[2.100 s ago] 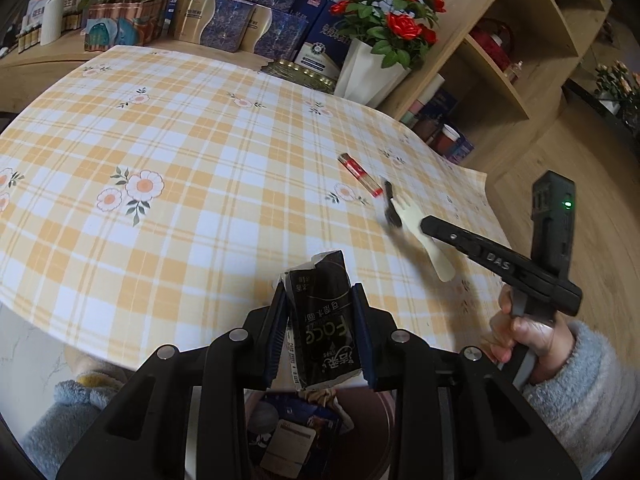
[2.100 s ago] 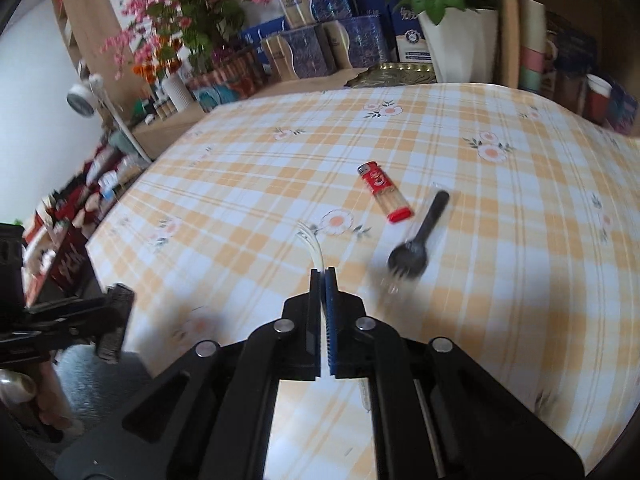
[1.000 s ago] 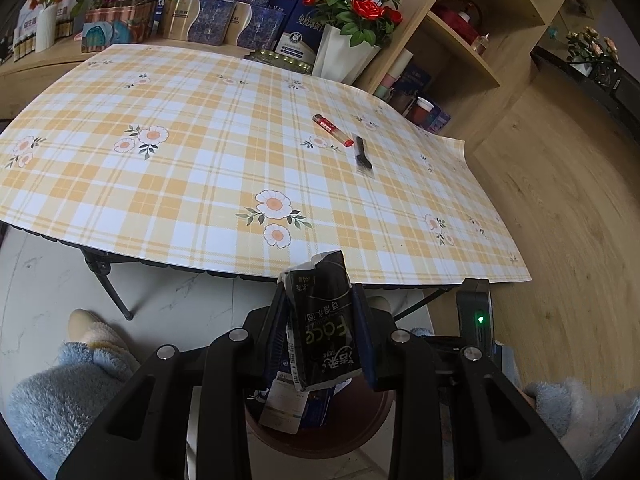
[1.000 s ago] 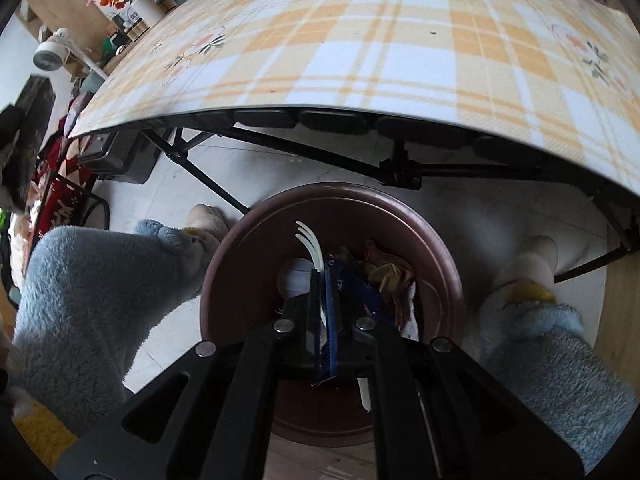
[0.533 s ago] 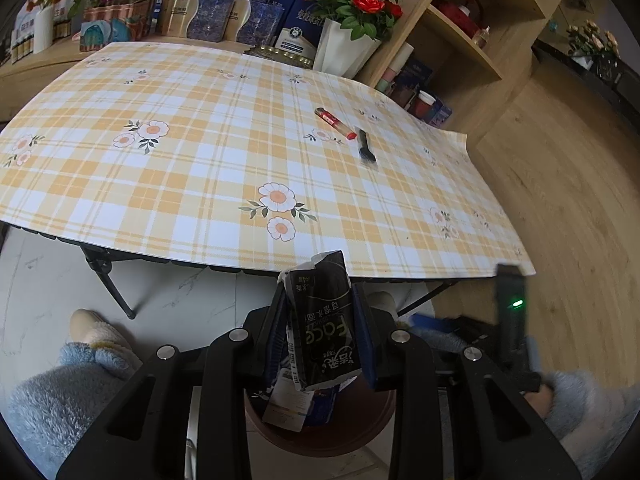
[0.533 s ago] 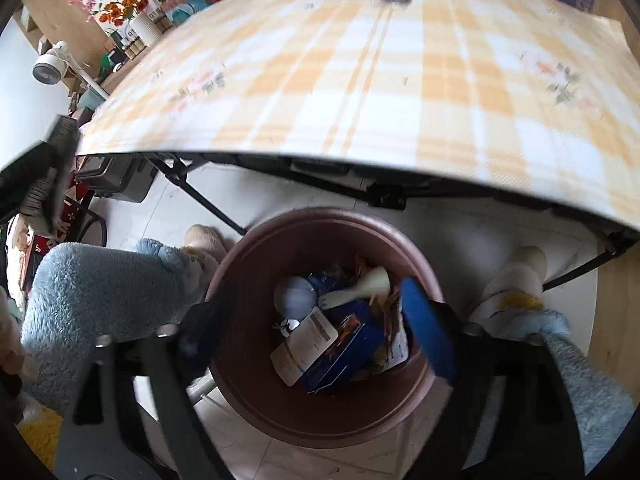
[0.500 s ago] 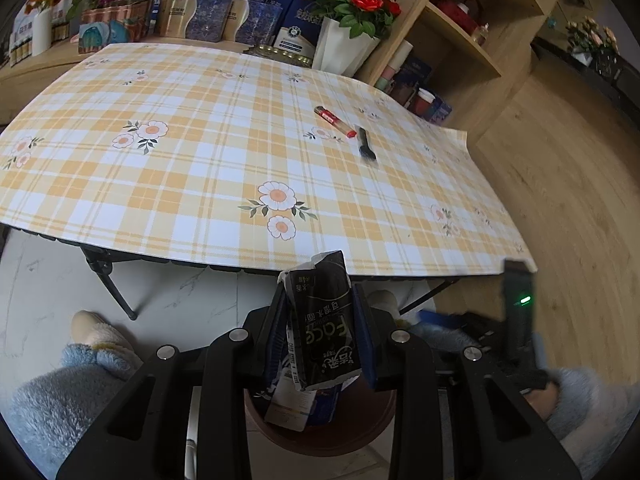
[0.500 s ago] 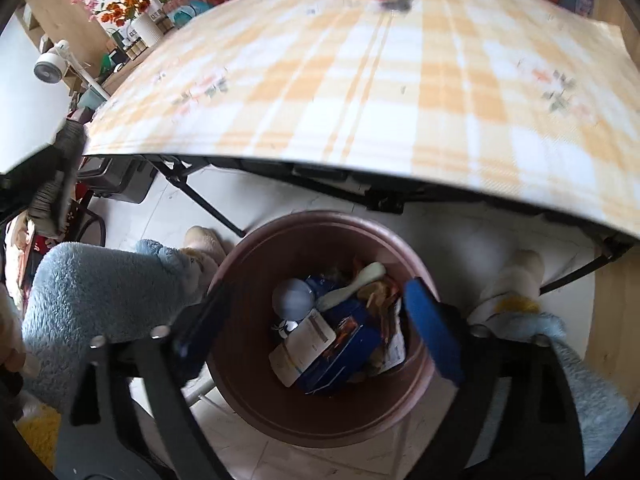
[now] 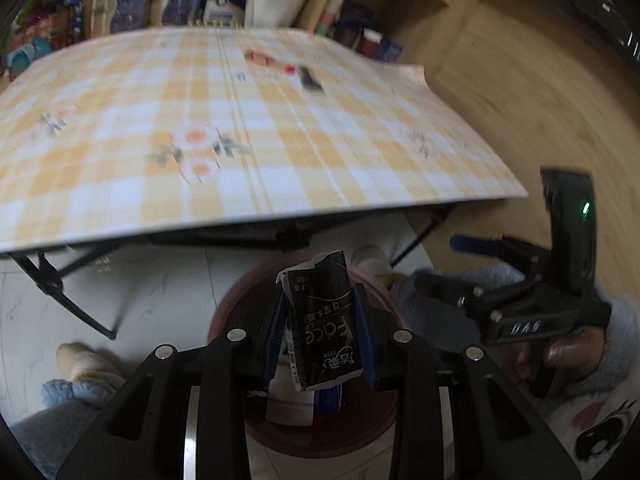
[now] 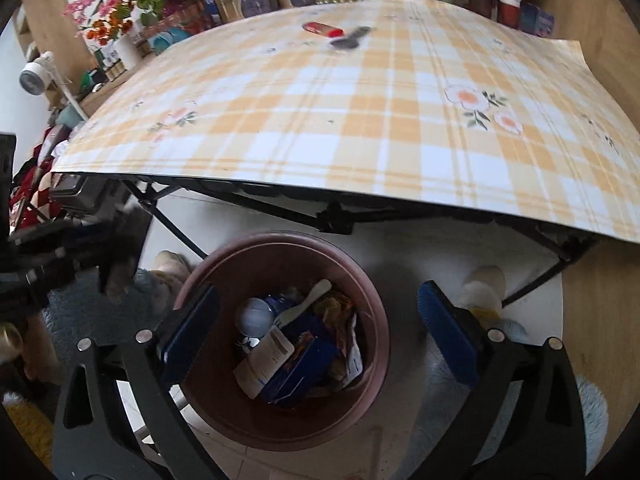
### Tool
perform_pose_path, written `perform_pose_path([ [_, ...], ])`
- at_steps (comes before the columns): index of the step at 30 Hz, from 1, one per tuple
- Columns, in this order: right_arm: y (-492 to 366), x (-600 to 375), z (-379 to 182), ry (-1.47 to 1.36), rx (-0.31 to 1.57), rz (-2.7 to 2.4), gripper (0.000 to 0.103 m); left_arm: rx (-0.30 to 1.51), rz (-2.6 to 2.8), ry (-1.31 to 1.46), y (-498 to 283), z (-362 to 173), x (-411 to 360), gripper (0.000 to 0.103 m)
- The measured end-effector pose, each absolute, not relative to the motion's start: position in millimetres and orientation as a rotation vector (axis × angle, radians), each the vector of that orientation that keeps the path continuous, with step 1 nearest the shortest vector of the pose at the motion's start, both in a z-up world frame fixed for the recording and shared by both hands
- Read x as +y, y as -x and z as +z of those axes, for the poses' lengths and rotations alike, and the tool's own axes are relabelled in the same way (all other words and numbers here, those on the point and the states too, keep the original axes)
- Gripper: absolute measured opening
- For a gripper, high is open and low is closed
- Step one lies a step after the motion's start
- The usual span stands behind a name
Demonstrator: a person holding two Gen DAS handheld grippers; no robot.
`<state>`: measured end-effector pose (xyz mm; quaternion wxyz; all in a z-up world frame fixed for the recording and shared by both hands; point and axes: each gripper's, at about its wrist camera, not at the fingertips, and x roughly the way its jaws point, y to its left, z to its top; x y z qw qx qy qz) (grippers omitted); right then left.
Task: Collect trash
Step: 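Lower the black packet into the bin and open the left gripper, then move both grippers back over the table toward the lighter and wrapped fork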
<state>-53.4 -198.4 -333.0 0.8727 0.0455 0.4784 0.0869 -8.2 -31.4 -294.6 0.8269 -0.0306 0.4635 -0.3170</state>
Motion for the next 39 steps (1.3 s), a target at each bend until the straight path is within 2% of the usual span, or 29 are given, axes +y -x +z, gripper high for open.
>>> perform_pose_path([
  [7,54.0,-193.1,-341.5,-0.078,1.022,0.172,0.097,1.130,-0.638,0.045,-0.3,-330.1,-35.9,0.033],
  [12,55.1,-192.0,-342.0,-0.072,1.023,0.172,0.097,1.139,-0.628,0.043,-0.8,-332.7,-33.8,0.035],
  [14,54.5,-192.3,-343.2,-0.073,1.029,0.169,0.097,1.141,-0.625,0.033,-0.6,-333.5,-34.8,0.041],
  [16,54.2,-192.7,-343.1,-0.074,1.030,0.168,0.097,1.139,-0.615,0.023,-0.1,-333.0,-37.6,0.057],
  [17,54.5,-192.7,-343.0,-0.074,1.029,0.168,0.097,1.127,-0.611,0.019,0.6,-330.8,-37.5,0.061],
  [19,54.6,-192.4,-343.0,-0.074,1.029,0.167,0.097,1.088,-0.591,0.018,1.4,-324.1,-35.3,0.077],
  [24,54.4,-192.6,-343.1,-0.073,1.032,0.167,0.097,0.983,-0.469,0.051,0.7,-305.8,-18.0,0.092],
  [39,57.0,-192.6,-332.4,-0.066,0.977,0.159,0.097,0.828,-0.208,0.226,-3.0,-279.6,40.9,0.096],
])
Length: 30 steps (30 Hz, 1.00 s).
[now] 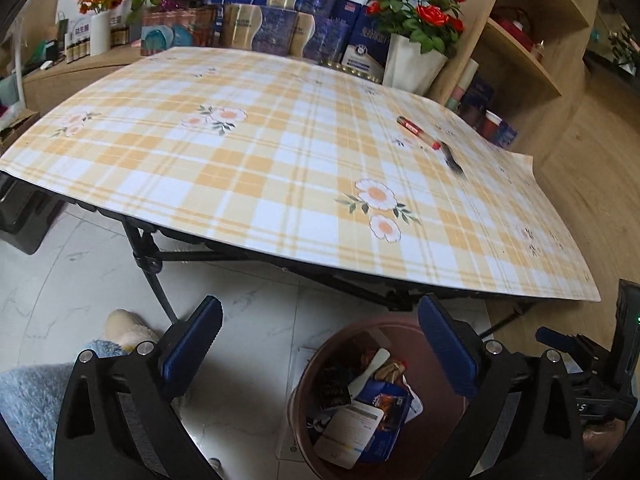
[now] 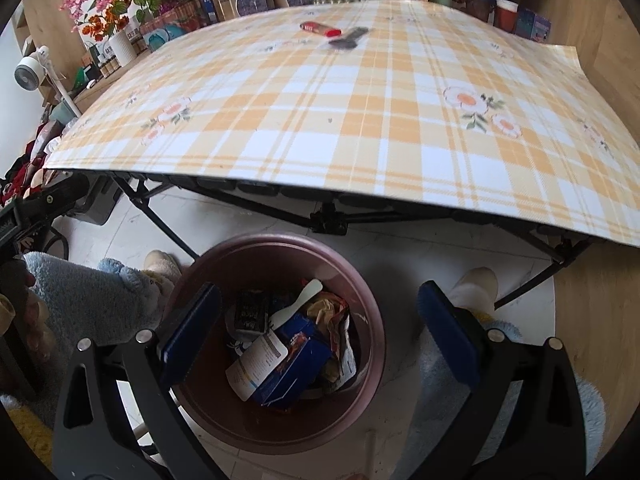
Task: Collect trash
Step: 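Move both grippers back over the table toward the lighter and wrapped fork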
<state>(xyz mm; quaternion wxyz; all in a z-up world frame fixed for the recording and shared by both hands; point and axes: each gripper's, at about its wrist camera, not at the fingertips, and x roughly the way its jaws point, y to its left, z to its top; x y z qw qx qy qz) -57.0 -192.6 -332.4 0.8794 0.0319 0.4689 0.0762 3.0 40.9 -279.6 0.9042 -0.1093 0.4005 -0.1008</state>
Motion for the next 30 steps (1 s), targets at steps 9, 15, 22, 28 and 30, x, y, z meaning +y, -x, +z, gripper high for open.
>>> perform_pose_path([
  [9,56.0,-191.7,-321.4,-0.063,0.926,0.156,0.097,0.819,-0.223,0.186,-2.3,-279.6,31.5,0.096],
  [15,47.3,-199.3,-307.8,-0.079,0.906,0.146,0.097,0.788,-0.226,0.185,-2.2,-273.0,31.3,0.096],
  [22,-5.0,-226.3,-276.7,-0.182,0.893,0.201,0.096,0.727,-0.198,0.194,-9.3,-253.8,41.8,0.096],
  [28,-95.0,-240.4,-261.4,-0.176,0.891,0.144,0.085,0.716,-0.177,0.217,-20.5,-247.9,49.9,0.096],
  [30,-121.6,-239.4,-261.7,-0.155,0.888,0.115,0.079,0.718,-0.167,0.222,-23.5,-247.7,53.1,0.096],
])
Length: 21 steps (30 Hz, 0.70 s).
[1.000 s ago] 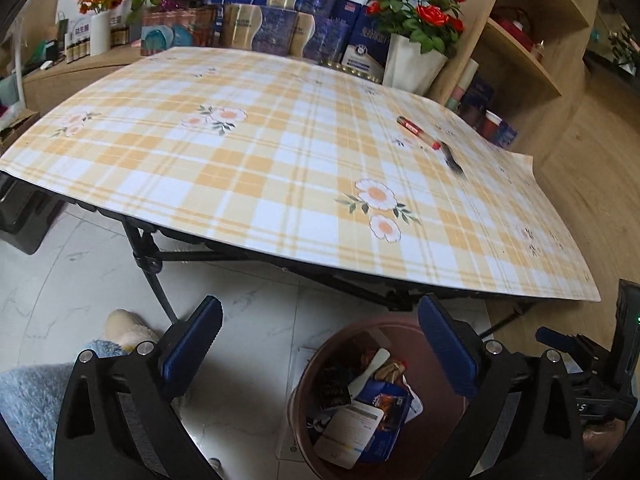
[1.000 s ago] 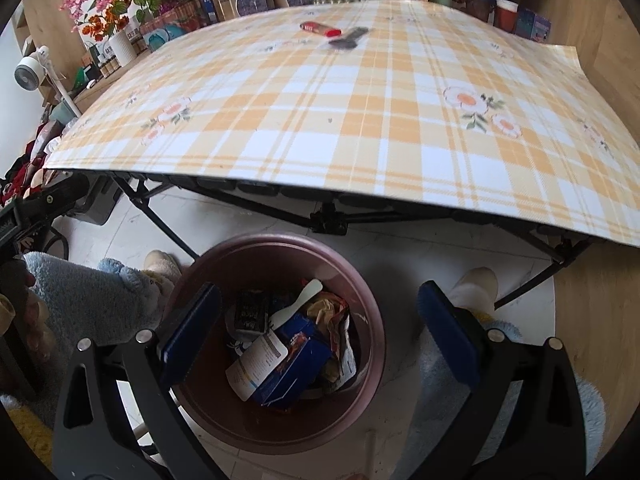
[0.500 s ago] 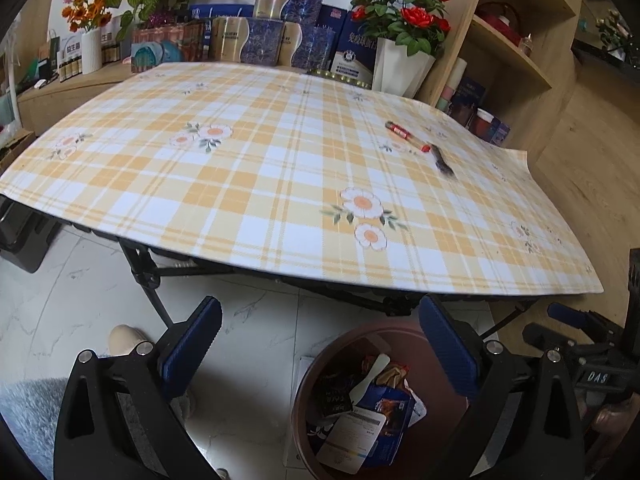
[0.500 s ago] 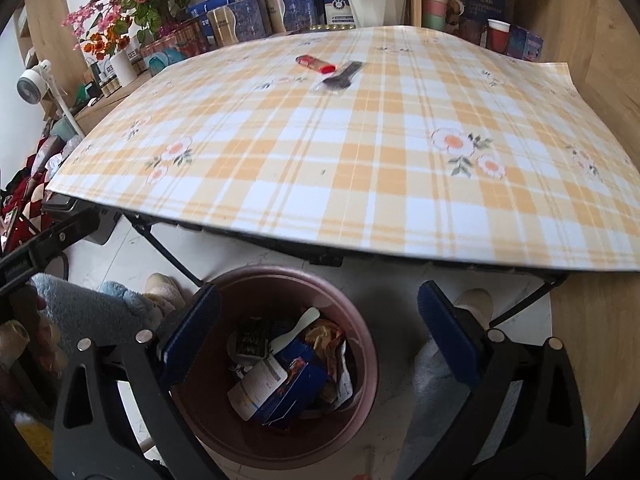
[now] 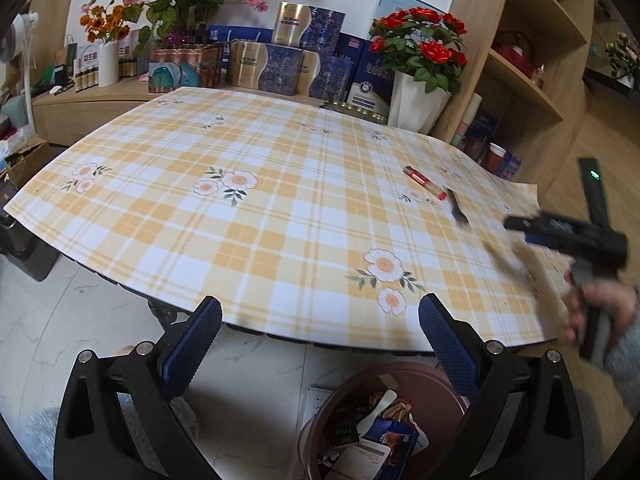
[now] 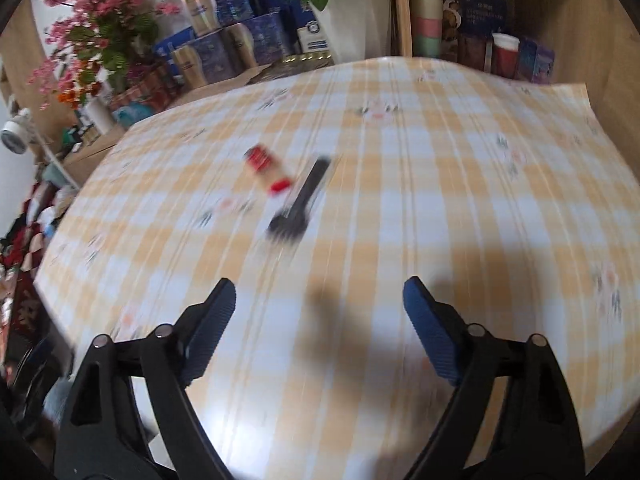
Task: Collect trash
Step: 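Move both grippers back over the table toward the lighter and wrapped fork, then grasp the black fork in its clear wrapper with the right gripper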
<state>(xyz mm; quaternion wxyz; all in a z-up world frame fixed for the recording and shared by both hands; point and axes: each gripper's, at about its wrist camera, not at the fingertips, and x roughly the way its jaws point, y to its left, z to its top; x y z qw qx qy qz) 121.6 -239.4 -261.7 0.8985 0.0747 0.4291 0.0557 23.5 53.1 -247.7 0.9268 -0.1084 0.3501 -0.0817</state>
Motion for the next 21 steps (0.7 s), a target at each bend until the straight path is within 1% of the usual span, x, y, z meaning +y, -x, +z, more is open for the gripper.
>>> perform_pose_path([
  [3,-160.3,-232.1,-268.5,-0.120,0.911,0.072,0.075,0.724,-0.150,0.236,-27.9,-249.3,58.8,0.096],
  [6,-190.6,-220.1,-277.3,-0.112,0.939,0.074,0.073,0.734,-0.132,0.244,-30.9,-252.6,63.4,0.096],
  [10,-209.2,-204.3,-288.8,-0.078,0.971,0.072,0.068,0.746,-0.118,0.255,-34.2,-256.8,67.4,0.096],
  [13,-214.6,-194.5,-293.8,-0.042,0.976,0.056,0.063,0.752,-0.117,0.255,-37.3,-258.5,67.6,0.096],
  [14,-214.0,-192.4,-293.3,-0.033,0.973,0.051,0.058,0.753,-0.117,0.254,-37.9,-258.8,67.4,0.096],
  [15,-213.0,-191.6,-293.1,-0.026,0.965,0.053,0.048,0.755,-0.118,0.253,-38.8,-259.0,67.1,0.096],
  [16,-211.7,-191.8,-292.4,-0.025,0.955,0.061,0.043,0.756,-0.120,0.253,-39.6,-259.0,66.4,0.096],
  [18,-209.7,-193.7,-291.9,-0.016,0.948,0.067,0.029,0.761,-0.128,0.250,-42.4,-258.4,64.4,0.096],
  [20,-208.7,-197.6,-291.6,-0.008,0.946,0.079,0.021,0.767,-0.144,0.241,-46.0,-257.2,60.9,0.096],
  [21,-208.0,-200.1,-291.5,-0.007,0.945,0.087,0.019,0.768,-0.160,0.235,-48.6,-255.7,58.5,0.096],
])
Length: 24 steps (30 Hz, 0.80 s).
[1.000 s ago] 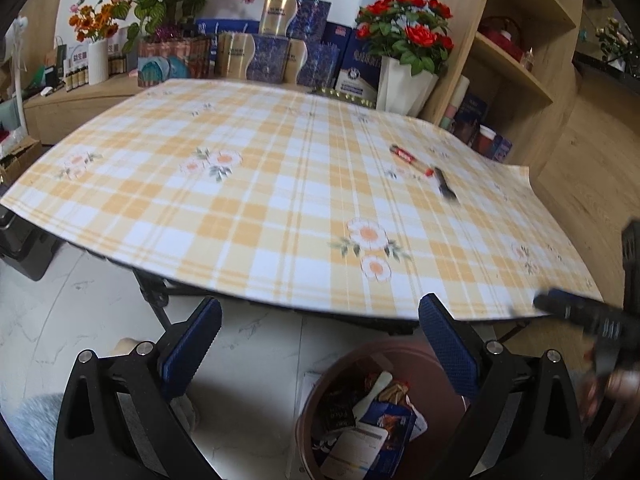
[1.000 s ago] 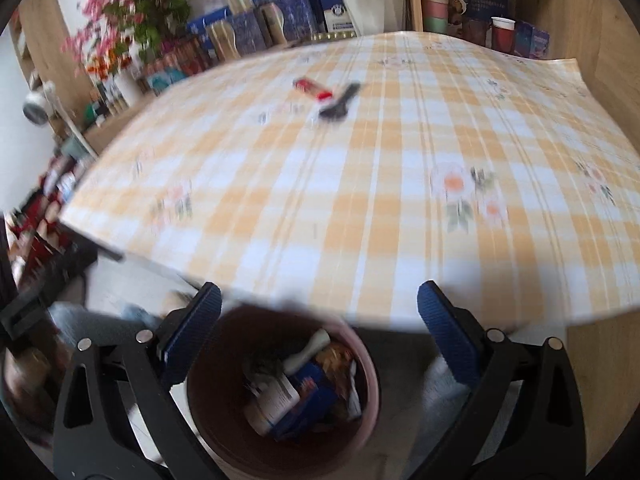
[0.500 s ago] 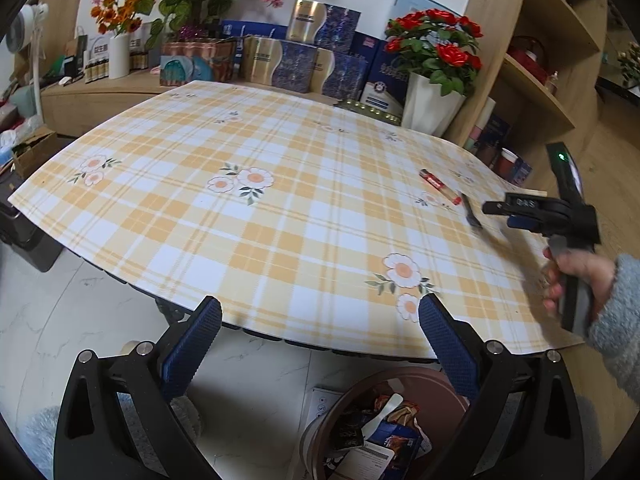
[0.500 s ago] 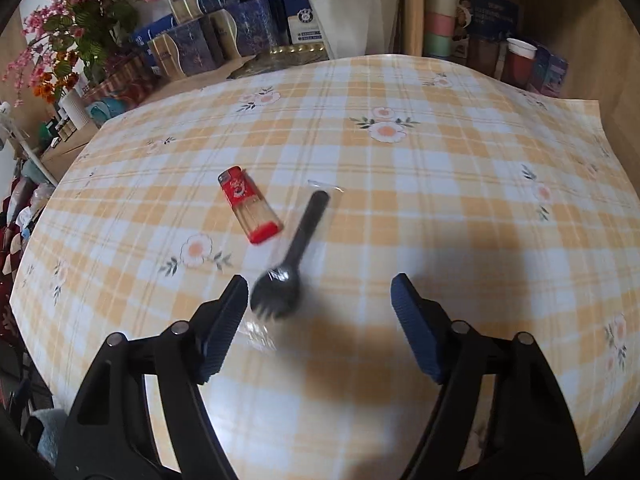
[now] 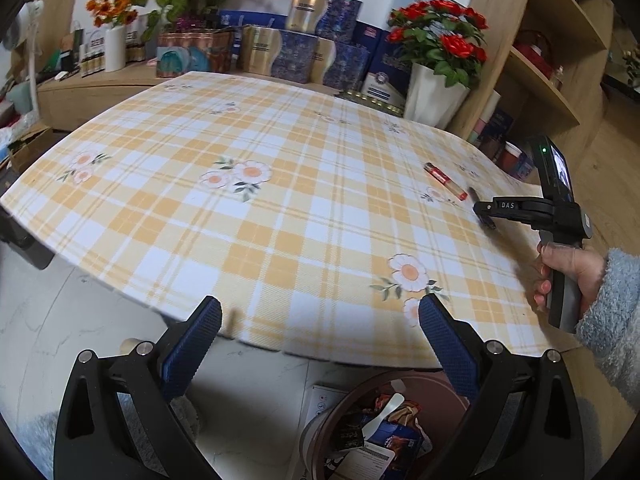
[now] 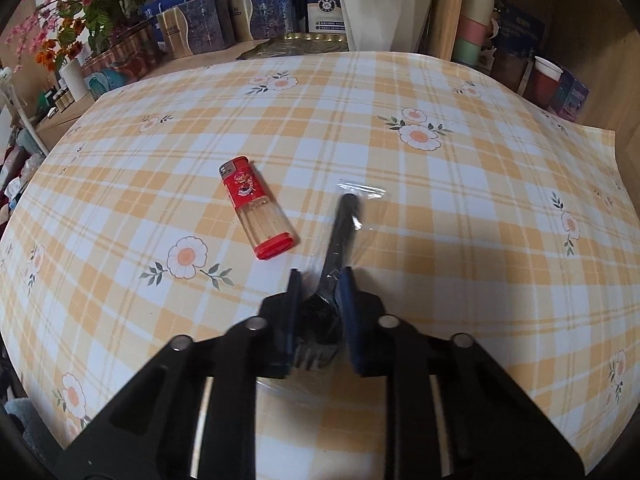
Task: Collect trash
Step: 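Grasp the black fork in its clear wrapper with the right gripper, then grasp the red lighter with the left gripper while the right holds the wrapped fork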
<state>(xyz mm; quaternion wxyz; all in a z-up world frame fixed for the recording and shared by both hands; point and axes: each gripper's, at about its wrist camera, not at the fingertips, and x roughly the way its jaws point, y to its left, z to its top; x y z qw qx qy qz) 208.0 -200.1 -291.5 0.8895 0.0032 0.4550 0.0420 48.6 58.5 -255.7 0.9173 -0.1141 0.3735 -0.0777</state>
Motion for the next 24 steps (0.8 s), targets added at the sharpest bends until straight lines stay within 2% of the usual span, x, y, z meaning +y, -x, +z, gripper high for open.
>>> perform_pose_path([
  [3,-203.5,-208.0,-288.2,0.024,0.913,0.101,0.014,0.763,-0.223,0.199,-59.8,-245.3,49.3,0.096],
  [8,-190.0,-238.1,-270.0,0.020,0.756,0.044,0.014,0.724,-0.344,0.110,-94.3,-214.7,26.9,0.096],
  [13,-184.7,-262.6,-269.9,0.003,0.686,-0.039,0.014,0.725,-0.536,-0.021,-148.9,-196.0,-16.5,0.097],
  [24,-184.1,-283.3,-274.8,-0.126,0.676,0.006,0.014,0.790,-0.665,-0.355,-255.2,-236.2,-109.6,0.097],
])
